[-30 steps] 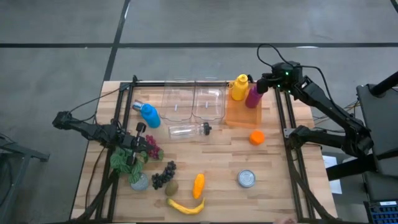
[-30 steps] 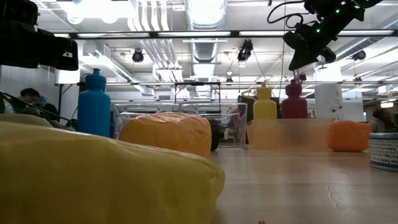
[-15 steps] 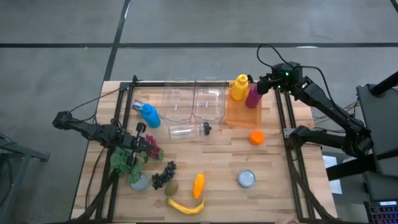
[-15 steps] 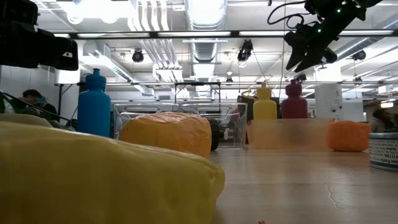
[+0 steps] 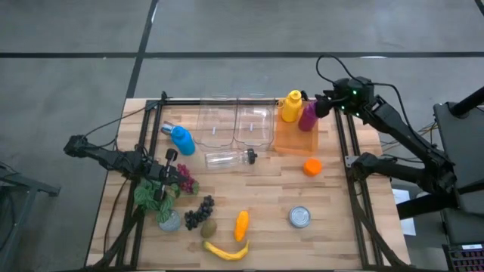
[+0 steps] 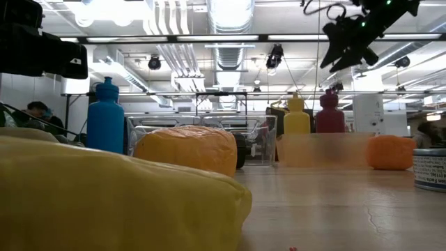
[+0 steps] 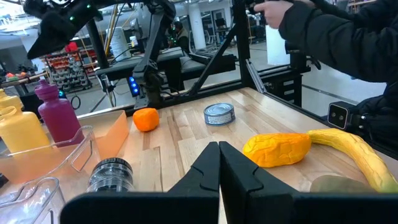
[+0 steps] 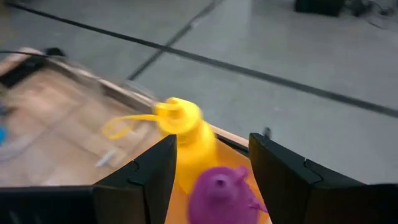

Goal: Pick & Place Food Item
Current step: Put the transparent water bottle into the orange bin

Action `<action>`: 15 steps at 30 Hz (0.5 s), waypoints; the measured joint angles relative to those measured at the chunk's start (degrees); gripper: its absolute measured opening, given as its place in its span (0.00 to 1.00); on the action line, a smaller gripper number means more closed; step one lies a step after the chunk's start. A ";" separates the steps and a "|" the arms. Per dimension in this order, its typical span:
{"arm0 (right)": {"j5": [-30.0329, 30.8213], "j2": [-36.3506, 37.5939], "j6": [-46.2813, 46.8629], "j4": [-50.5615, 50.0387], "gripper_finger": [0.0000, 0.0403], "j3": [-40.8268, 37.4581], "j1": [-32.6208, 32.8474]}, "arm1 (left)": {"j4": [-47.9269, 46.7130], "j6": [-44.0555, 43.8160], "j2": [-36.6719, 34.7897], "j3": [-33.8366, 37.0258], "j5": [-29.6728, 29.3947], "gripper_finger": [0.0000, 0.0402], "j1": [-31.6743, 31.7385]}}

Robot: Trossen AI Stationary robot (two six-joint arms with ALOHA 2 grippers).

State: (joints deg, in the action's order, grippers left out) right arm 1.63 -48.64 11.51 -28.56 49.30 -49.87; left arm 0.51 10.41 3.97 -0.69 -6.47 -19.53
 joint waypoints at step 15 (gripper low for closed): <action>-1.59 9.73 1.81 -0.09 0.49 0.04 13.53 | 0.00 0.00 -0.02 -0.02 0.01 0.00 0.00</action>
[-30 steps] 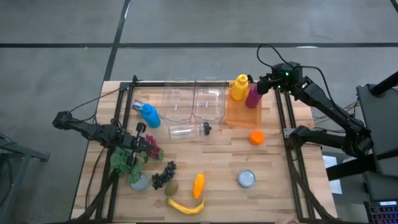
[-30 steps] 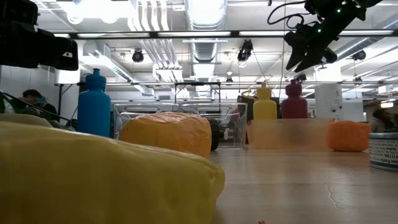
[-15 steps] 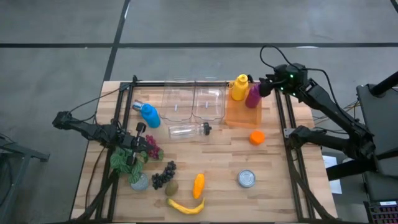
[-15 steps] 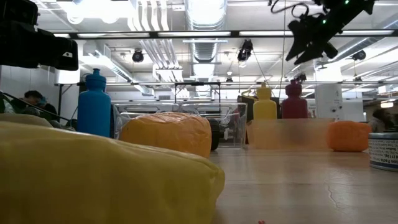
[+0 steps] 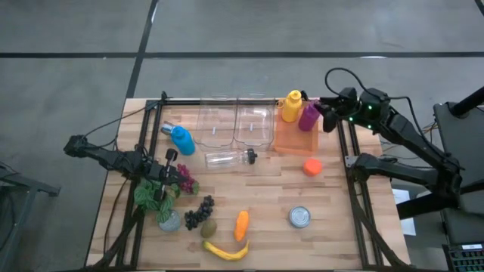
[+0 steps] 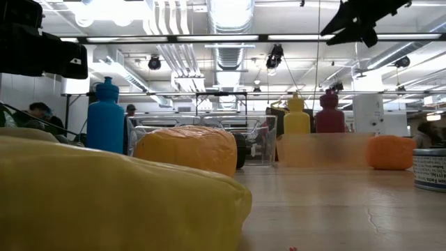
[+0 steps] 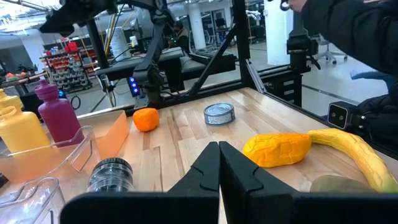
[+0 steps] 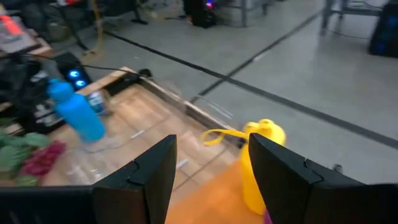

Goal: Pick & Place Food Item
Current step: Put the transparent water bottle into the orange bin

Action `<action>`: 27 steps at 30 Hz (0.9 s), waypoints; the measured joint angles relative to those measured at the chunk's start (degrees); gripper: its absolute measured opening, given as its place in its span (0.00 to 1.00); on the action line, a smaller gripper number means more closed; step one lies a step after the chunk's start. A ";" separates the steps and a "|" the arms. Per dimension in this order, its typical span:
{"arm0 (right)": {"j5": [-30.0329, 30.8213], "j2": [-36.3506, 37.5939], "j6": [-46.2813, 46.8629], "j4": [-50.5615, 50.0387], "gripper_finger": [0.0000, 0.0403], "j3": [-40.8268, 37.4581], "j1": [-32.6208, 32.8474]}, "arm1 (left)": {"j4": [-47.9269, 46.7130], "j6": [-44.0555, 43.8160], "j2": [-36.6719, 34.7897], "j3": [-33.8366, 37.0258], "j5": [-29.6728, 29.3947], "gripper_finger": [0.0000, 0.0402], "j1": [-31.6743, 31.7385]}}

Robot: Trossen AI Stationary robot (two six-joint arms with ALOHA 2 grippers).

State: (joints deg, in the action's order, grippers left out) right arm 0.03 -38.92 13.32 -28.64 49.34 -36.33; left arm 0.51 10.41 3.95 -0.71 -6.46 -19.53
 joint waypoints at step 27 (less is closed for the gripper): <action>30.36 -11.56 0.24 7.68 0.49 -2.20 49.48 | 0.00 0.00 0.00 0.01 -0.01 0.00 -0.01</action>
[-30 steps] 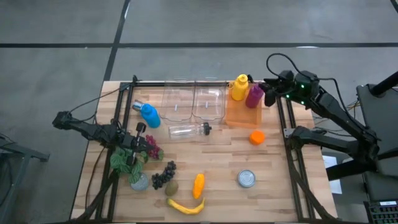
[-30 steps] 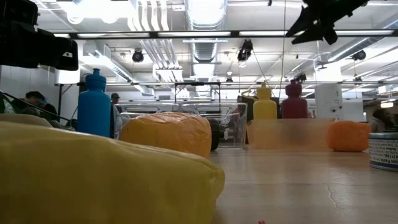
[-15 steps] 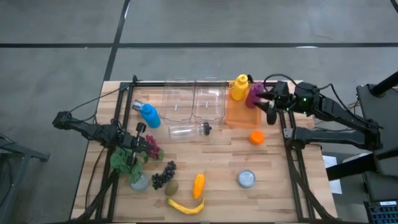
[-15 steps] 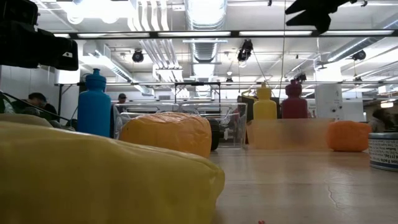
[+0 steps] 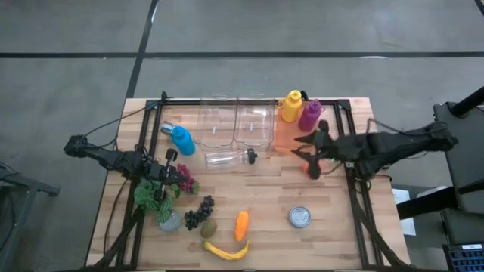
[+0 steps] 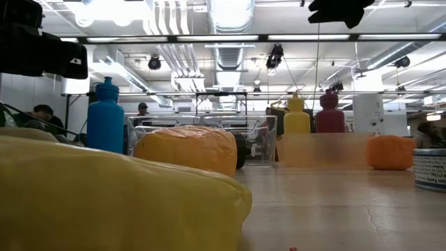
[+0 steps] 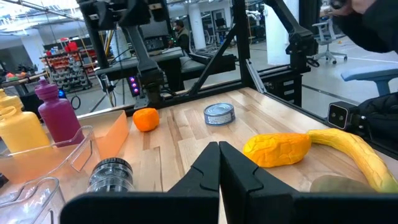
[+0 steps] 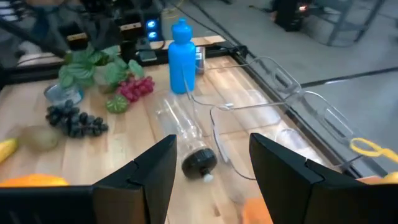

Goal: Pick & Place Food Item
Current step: Put the transparent water bottle into the orange bin

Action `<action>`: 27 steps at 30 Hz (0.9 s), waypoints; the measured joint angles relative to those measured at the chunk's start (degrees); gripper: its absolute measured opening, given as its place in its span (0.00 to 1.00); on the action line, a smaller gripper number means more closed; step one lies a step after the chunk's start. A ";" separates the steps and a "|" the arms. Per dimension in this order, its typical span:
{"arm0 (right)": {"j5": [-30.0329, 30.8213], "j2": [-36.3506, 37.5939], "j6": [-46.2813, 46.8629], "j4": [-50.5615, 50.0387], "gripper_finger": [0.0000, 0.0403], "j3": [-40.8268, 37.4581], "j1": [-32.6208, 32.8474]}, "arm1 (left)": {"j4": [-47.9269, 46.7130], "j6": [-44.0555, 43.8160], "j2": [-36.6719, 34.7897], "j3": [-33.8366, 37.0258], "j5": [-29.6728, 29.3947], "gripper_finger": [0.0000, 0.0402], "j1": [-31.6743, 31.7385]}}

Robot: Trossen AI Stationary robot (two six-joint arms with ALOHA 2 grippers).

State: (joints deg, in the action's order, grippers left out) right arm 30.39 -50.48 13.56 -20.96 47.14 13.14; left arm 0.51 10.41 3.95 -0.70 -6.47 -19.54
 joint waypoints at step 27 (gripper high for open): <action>25.20 -53.32 27.04 21.44 0.49 19.85 5.55 | 0.00 0.00 0.00 0.00 0.01 0.00 0.00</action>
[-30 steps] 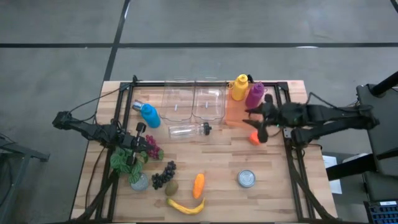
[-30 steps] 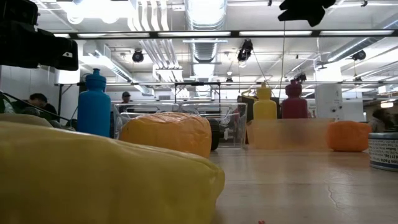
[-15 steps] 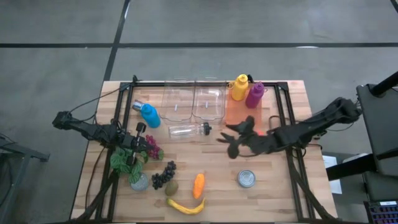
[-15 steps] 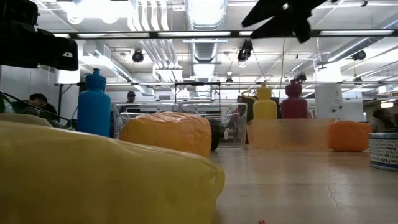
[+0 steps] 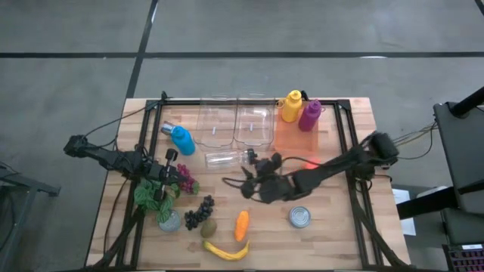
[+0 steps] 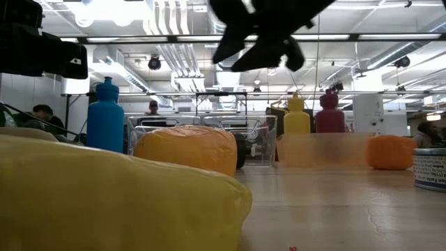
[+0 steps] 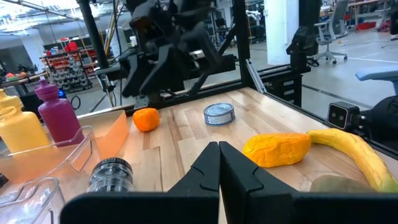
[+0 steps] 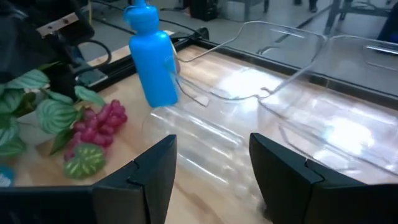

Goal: Pick & Place Food Item
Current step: Put the transparent water bottle into the orange bin

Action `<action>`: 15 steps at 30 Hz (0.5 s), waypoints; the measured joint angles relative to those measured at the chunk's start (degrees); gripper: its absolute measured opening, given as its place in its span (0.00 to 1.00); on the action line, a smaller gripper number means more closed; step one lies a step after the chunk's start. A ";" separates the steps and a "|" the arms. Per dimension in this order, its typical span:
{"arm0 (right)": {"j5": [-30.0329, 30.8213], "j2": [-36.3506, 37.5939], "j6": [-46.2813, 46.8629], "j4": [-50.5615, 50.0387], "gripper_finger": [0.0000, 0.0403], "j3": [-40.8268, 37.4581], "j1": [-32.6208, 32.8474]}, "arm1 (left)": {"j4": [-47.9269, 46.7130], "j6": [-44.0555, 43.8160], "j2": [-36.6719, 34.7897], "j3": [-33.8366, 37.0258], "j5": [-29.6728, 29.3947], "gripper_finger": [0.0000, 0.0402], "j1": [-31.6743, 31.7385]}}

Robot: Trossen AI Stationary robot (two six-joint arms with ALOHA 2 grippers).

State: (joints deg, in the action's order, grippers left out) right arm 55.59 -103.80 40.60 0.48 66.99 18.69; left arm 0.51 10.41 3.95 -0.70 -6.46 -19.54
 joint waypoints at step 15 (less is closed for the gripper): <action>0.06 -15.76 8.50 -1.06 0.49 13.97 -3.16 | 0.00 0.00 0.02 0.00 0.00 0.00 -0.01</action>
State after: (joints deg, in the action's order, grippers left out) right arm 55.65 -119.56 49.10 -0.58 80.96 15.53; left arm 0.51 10.41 3.97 -0.70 -6.46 -19.54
